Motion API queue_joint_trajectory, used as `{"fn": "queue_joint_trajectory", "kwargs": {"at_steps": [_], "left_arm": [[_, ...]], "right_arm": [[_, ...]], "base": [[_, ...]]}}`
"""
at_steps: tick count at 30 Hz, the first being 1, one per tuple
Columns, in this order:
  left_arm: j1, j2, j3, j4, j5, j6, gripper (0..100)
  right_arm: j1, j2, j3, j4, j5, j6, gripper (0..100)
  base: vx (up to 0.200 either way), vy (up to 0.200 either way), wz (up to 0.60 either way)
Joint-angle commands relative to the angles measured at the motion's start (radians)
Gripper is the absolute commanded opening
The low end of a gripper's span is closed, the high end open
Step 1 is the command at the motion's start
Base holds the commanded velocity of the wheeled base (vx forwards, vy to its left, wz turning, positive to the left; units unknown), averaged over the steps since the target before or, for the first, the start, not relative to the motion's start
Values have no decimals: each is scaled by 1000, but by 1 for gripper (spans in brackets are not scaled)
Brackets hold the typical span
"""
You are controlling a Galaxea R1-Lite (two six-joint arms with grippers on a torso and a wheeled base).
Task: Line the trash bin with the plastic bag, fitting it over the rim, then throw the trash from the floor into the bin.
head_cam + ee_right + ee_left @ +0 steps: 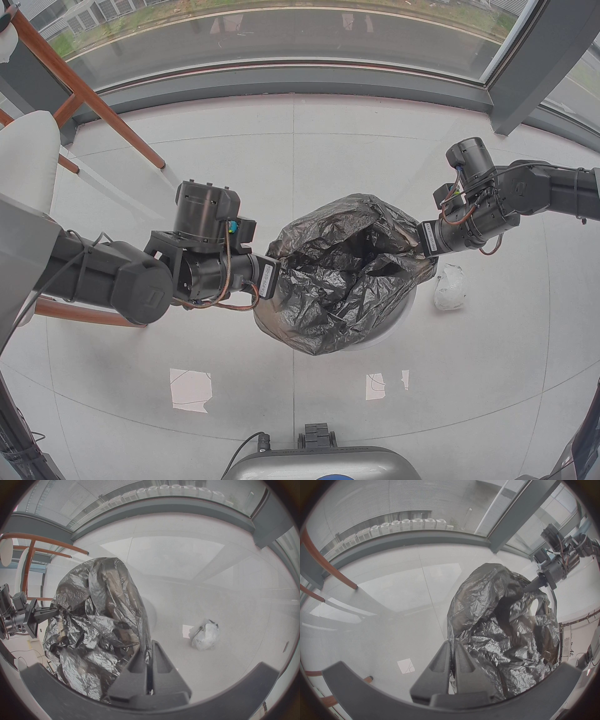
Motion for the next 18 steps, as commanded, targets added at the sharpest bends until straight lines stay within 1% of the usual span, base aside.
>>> {"fn": "queue_joint_trajectory", "kwargs": {"at_steps": [1, 13, 18], "left_arm": [[-10, 7, 39, -4, 0, -1, 0], [-10, 1, 54, -6, 1, 2, 0], [-10, -26, 62, -4, 1, 4, 0]], "right_arm": [[5, 15, 24, -1, 6, -1, 0], [2, 8, 50, -2, 27, -3, 0], [2, -19, 70, 2, 27, -21, 0]], "base": [[0, 0, 0], [0, 0, 0], [0, 0, 0]]}}
